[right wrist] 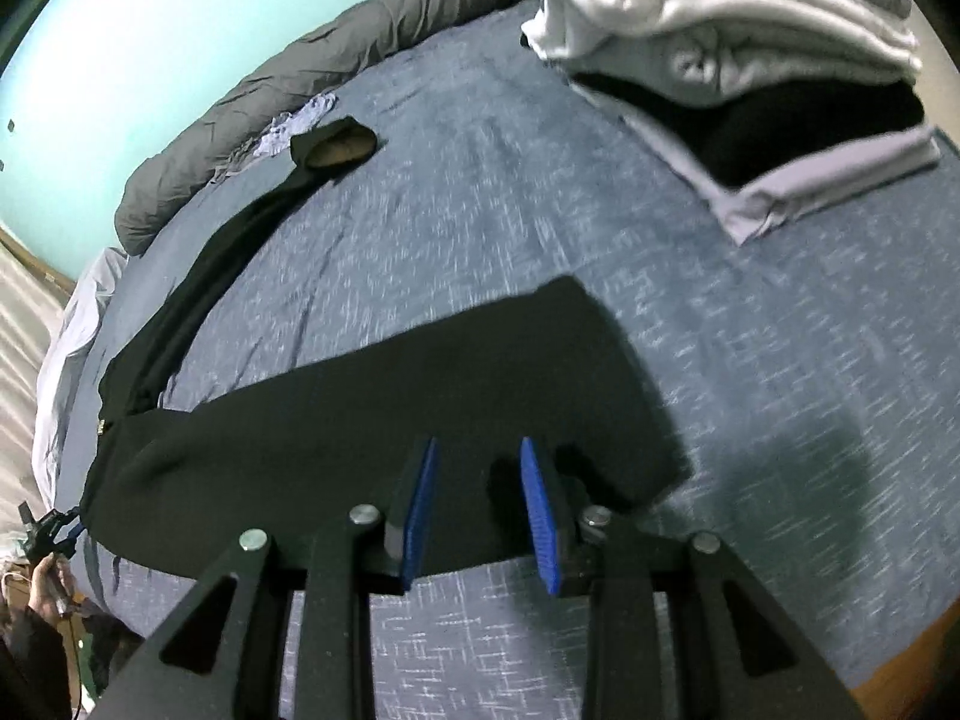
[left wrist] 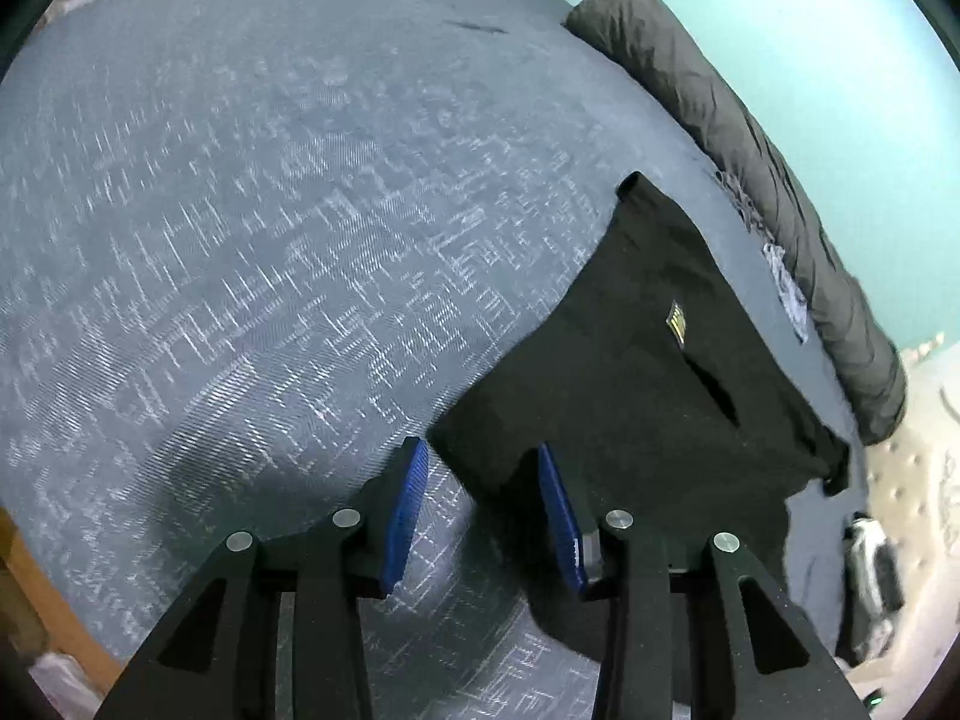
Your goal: Fold clothes
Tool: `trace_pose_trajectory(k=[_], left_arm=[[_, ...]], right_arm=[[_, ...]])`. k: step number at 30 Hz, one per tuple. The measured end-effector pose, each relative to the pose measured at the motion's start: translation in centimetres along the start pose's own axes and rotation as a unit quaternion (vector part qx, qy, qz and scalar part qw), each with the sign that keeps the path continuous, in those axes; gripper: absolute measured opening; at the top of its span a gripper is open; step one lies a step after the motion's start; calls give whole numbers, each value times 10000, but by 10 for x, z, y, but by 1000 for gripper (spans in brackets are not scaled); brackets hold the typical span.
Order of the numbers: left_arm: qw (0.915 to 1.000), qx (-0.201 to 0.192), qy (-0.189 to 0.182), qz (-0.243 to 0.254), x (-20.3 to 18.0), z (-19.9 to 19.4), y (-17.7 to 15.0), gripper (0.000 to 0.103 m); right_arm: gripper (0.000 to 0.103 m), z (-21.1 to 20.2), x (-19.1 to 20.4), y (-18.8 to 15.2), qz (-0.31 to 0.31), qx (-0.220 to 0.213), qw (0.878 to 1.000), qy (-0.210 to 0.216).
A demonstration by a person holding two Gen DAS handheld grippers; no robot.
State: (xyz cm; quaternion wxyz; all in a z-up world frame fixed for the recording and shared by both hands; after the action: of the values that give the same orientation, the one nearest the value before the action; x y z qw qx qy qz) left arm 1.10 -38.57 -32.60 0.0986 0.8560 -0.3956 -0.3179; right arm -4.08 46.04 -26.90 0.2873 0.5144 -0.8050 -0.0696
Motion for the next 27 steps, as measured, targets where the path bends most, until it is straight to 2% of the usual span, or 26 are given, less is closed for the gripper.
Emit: trace_pose_trajectory(k=[2,5,8,12,13,15,20,24,27], left_arm=[[10000,6,-76,35,-2,1,1,42],[9983,113,284,505,-12,10,0,40],[9959,286,560,652,-14,19,-4,37],[9944,-94,787,697,-26,-5,2,38],[9939,-185,806,735,-31,-13,6,38],[9929,-334,778,838,-45,-26,14,43],[9895,-592,629,1162,-99,-43,32,49],[9872,-702,356,1390,-157,-34,37,50],[9851,-755,91,1544,-201,-21,29,55]], right_arm=[[29,2,-1,-2,-12,17,10000,-51],[29,3,-2,-2,7,36,9999,-101],[29,0,3,1,-56,24,9999,-80],[30,-8,15,7,-206,4,9998,14],[34,-9,18,8,-244,-1,9997,37],[41,-12,28,15,-374,-1,9993,89],[44,1,64,45,-629,42,9979,111],[46,22,95,72,-775,130,9969,102],[52,38,119,93,-885,195,9958,96]])
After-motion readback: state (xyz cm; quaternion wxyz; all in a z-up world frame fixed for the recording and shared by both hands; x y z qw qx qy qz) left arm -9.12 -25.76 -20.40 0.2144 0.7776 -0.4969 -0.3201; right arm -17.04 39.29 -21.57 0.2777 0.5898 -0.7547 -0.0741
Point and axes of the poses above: each gripper's, at about its wrist camera, not at the fingertips, and z roughly the way its jaws point, x to its left, y to its top, the point moved 1 cm from there along z, roughly the way its jaws point, and after that the axes turned 7 degrees about z, right-handed, at the moved point
